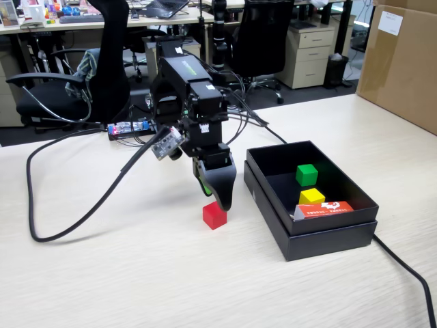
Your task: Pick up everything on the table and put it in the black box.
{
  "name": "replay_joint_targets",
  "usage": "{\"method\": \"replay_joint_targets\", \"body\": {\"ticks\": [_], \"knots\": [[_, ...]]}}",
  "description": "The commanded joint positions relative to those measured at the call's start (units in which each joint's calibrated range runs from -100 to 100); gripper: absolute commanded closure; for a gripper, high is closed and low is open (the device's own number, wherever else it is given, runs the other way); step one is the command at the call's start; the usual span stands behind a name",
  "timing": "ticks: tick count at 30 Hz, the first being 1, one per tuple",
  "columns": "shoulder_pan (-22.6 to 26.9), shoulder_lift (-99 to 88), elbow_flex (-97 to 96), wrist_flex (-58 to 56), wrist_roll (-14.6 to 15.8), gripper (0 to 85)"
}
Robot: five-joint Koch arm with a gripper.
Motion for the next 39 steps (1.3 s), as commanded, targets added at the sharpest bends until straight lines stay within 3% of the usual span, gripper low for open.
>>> {"method": "replay_joint_targets", "body": {"ticks": [1, 8, 12, 18, 20, 27, 32, 35, 39], "knots": [[-0.29, 1.72, 5.63, -0.70, -0.93, 40.8], [-0.88, 8.03, 9.25, -0.96, -1.37, 41.0], [-0.98, 11.02, 10.61, -1.57, -1.37, 45.5], [-1.12, 13.66, 13.42, -2.69, -1.37, 70.9], [-1.17, 13.08, 13.42, -2.69, -1.27, 84.6], [0.49, -7.57, 9.98, -2.86, -0.78, 84.6], [7.28, -25.47, 15.87, -7.01, 0.93, 84.6], [11.87, -26.05, 18.86, -7.27, 2.30, 84.6], [14.31, -17.10, 22.22, -7.27, 3.91, 84.6]]}}
